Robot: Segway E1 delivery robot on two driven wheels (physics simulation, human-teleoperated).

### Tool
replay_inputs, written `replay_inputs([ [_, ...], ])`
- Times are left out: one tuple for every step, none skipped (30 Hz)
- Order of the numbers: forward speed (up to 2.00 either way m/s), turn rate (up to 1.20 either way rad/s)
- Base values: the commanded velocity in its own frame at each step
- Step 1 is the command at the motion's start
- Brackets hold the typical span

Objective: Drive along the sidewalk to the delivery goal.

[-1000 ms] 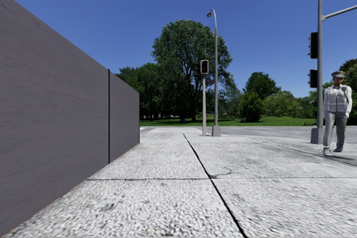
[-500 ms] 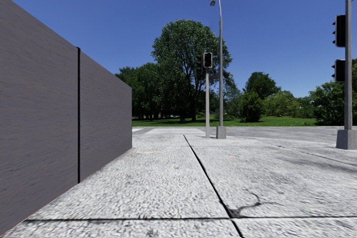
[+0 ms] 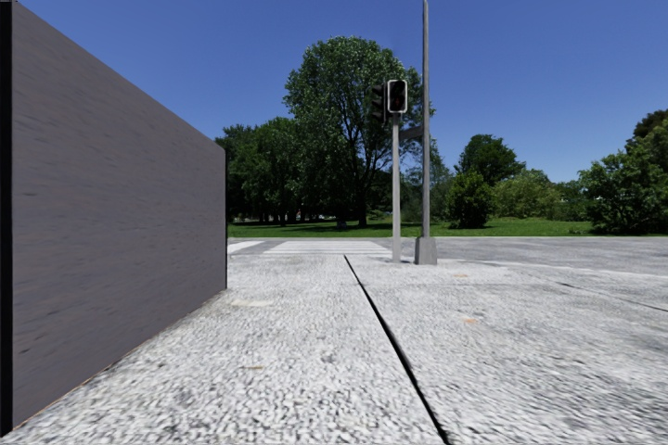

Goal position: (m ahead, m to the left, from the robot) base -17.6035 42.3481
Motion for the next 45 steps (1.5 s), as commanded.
replay_inputs([
  [2.0,0.0],
  [2.0,0.0],
  [2.0,0.0],
  [2.0,0.0],
  [2.0,0.0],
  [2.0,0.0],
  [2.0,0.0],
  [2.0,0.0],
  [2.0,0.0],
  [2.0,0.0],
  [2.0,0.0],
  [2.0,0.0],
  [2.0,0.0],
  [2.0,0.0],
  [2.0,0.0],
  [2.0,0.0],
  [2.0,0.0],
  [2.0,0.0],
  [2.0,0.0],
  [2.0,0.0],
  [2.0,0.0],
  [2.0,0.0],
  [2.0,0.0],
  [2.0,0.0],
  [2.0,0.0],
  [2.0,0.0],
  [2.0,0.0],
  [2.0,0.0],
  [2.0,0.0],
  [2.0,0.0],
  [2.0,0.0],
  [2.0,0.0],
  [2.0,0.0],
  [2.0,0.0],
  [2.0,0.0],
  [2.0,0.0],
  [2.0,0.0],
  [2.0,0.0],
  [2.0,0.0],
  [2.0,0.0],
  [2.0,0.0],
  [2.0,0.0],
  [2.0,0.0],
  [2.0,0.0],
  [2.0,0.0],
])
